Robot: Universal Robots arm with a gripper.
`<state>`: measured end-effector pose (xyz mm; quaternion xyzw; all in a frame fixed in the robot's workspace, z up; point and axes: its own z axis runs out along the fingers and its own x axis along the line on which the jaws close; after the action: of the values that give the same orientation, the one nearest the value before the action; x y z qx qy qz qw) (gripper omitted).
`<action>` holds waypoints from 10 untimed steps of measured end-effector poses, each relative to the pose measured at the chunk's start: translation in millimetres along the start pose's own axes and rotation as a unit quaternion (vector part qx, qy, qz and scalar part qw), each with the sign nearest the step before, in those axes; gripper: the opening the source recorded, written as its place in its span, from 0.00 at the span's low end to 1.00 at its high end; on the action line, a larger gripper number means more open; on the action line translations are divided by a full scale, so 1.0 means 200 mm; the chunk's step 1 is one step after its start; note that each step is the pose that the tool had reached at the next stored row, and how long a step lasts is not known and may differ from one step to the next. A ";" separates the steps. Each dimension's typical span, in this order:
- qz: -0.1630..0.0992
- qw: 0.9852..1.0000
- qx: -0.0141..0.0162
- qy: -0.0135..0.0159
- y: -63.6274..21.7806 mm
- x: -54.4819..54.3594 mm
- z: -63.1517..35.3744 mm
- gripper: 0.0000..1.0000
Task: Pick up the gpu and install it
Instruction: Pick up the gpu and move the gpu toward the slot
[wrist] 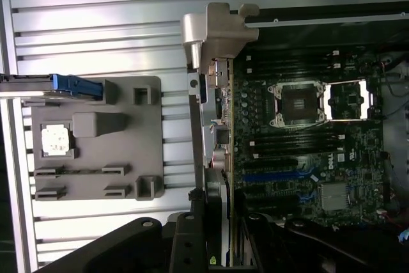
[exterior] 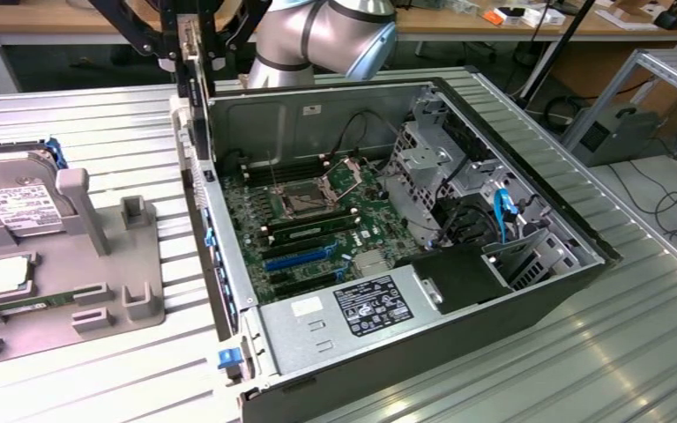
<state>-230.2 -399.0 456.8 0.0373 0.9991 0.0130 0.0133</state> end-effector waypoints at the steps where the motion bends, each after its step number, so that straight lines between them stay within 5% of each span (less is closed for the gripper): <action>1: 0.000 1.000 0.000 0.000 0.000 0.00 0.001 0.27; 10: 0.000 1.000 0.003 0.000 0.005 -0.07 0.015 0.27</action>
<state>-216.4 -399.0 454.1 0.0372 0.9992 0.0101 0.0135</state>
